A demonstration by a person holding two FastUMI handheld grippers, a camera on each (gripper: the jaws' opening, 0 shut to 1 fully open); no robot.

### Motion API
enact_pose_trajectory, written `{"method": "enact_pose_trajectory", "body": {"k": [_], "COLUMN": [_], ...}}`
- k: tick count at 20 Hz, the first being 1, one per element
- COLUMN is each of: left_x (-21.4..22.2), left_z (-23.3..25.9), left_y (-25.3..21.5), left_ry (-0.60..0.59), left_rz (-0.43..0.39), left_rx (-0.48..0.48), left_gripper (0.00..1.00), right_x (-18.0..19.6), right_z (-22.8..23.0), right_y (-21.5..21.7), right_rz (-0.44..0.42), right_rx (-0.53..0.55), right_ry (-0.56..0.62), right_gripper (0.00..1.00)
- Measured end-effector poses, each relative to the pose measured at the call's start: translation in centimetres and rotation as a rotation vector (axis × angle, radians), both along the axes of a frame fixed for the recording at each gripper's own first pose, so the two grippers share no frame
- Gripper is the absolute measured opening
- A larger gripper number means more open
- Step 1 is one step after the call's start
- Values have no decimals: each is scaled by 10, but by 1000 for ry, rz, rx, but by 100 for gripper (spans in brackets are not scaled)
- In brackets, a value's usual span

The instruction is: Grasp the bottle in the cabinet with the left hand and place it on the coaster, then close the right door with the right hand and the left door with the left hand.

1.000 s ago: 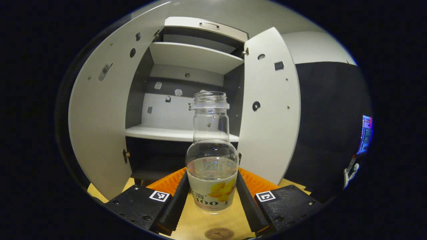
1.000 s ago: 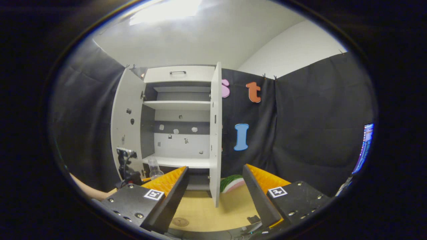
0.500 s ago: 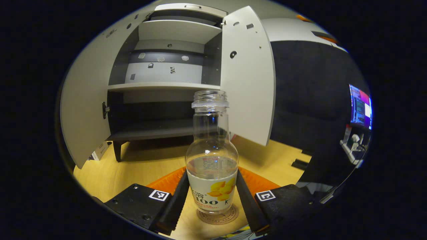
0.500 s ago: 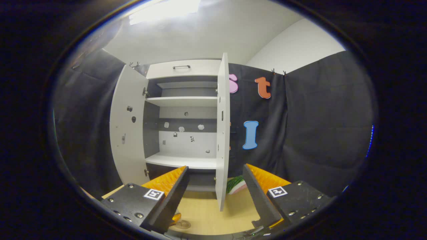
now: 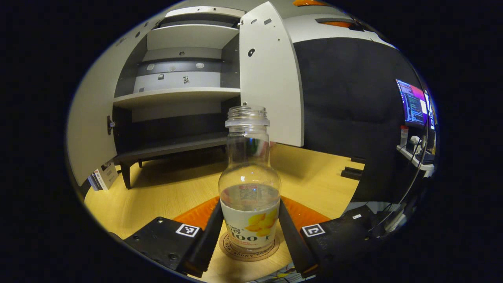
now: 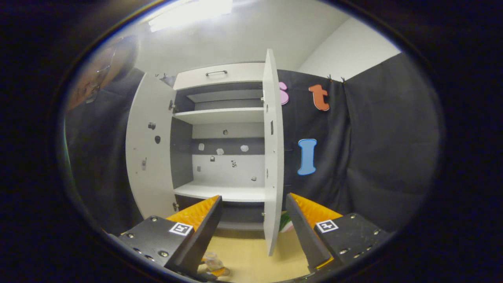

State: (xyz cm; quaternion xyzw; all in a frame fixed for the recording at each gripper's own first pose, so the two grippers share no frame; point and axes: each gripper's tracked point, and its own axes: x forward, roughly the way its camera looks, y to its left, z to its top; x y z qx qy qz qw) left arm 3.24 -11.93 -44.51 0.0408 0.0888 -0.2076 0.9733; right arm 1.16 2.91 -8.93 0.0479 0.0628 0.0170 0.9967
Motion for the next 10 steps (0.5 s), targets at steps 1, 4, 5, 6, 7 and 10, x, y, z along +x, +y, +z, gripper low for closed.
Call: {"method": "enact_pose_trajectory", "body": {"k": [1, 4, 5, 6, 7, 10], "left_x": [1, 1, -1, -4, -6, -10], "left_z": [2, -5, -9, -10, -8, -3], "left_y": [1, 4, 7, 7, 6, 5], "left_ry": [-7, 19, 31, 35, 26, 10], "left_rz": [1, 17, 27, 30, 27, 26], "left_rx": [0, 2, 9, 12, 12, 38], "left_gripper": [80, 81, 81, 81, 84, 87], "right_x": [-4, -30, -39, -49, -61, -91], "right_z": [2, 2, 1, -3, -4, -5], "right_y": [-4, -13, -18, -22, -26, -41], "right_rz": [-6, -16, -27, -34, -38, -72], "right_rx": [-2, 8, 27, 39, 37, 59], "right_ry": [-7, -27, -22, -5, 4, 24], "right_gripper": [98, 94, 98, 94, 98, 98]}}
